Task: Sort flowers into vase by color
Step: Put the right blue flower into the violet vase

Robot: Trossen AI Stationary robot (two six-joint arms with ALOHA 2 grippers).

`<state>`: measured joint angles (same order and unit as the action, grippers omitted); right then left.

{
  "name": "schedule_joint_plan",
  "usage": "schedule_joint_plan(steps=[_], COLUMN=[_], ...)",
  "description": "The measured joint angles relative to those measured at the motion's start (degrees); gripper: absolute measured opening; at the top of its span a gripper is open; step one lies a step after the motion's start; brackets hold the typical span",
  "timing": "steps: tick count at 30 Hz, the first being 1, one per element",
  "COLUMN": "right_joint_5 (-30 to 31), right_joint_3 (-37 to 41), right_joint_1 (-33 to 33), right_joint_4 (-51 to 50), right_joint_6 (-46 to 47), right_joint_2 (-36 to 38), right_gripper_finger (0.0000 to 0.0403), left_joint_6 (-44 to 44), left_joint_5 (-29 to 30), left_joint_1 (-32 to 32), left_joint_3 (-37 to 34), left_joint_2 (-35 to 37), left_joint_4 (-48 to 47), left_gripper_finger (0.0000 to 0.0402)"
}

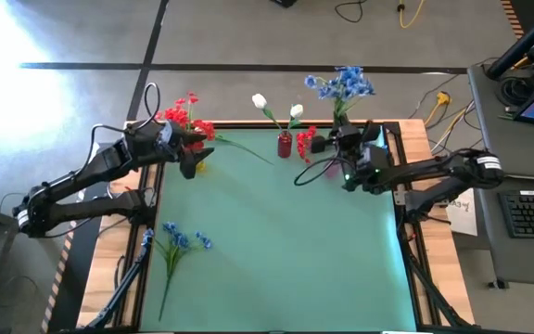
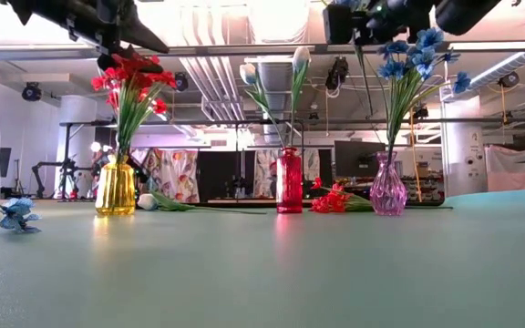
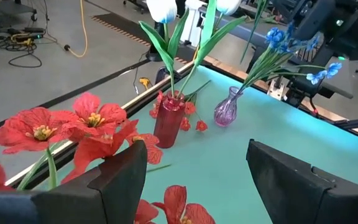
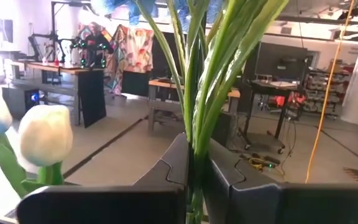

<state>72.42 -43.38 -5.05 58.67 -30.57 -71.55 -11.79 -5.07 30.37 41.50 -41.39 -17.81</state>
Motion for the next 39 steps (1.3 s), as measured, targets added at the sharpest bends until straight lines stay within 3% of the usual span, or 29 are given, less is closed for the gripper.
schedule_joint_plan(steps=[3,5,8,13,16,18,31,39], right_joint_5=[-1.84,-6.91,-19.25,-37.61,-53.05,-59.92,-64.84,-63.30], right_joint_3=[-0.08,-0.11,-0.20,-0.09,1.69,2.94,13.70,14.91], right_joint_1=[-0.87,-1.82,-5.31,-16.81,-22.33,-24.95,-27.37,-29.56], right_joint_4=[-5.27,-9.68,-19.40,-36.92,-37.71,-36.73,-35.62,-36.17], right_joint_6=[1.66,5.51,15.90,32.02,36.52,37.15,34.98,38.54], right_joint_2=[3.32,6.30,11.42,15.94,16.06,16.35,27.13,26.24], right_gripper_finger=[0.0018,0.0018,0.0018,0.0018,0.0018,0.0018,0.0018,0.0018], left_joint_6=[0.80,0.85,0.85,0.85,0.85,0.83,0.85,0.84], left_joint_5=[0.00,-0.01,-0.01,-0.01,-0.01,-0.01,-0.04,-0.06], left_joint_1=[0.00,0.00,0.00,0.00,0.00,0.00,0.00,0.00], left_joint_3=[0.00,0.00,0.00,0.02,0.02,0.04,0.04,0.04], left_joint_2=[-0.24,-0.26,-0.20,-0.15,-0.15,-0.15,-0.26,-0.26], left_joint_4=[1.37,1.99,2.41,2.47,2.45,2.41,2.39,2.41], left_gripper_finger=[0.0264,0.0264,0.0264,0.0264,0.0264,0.0264,0.0264,0.0264])
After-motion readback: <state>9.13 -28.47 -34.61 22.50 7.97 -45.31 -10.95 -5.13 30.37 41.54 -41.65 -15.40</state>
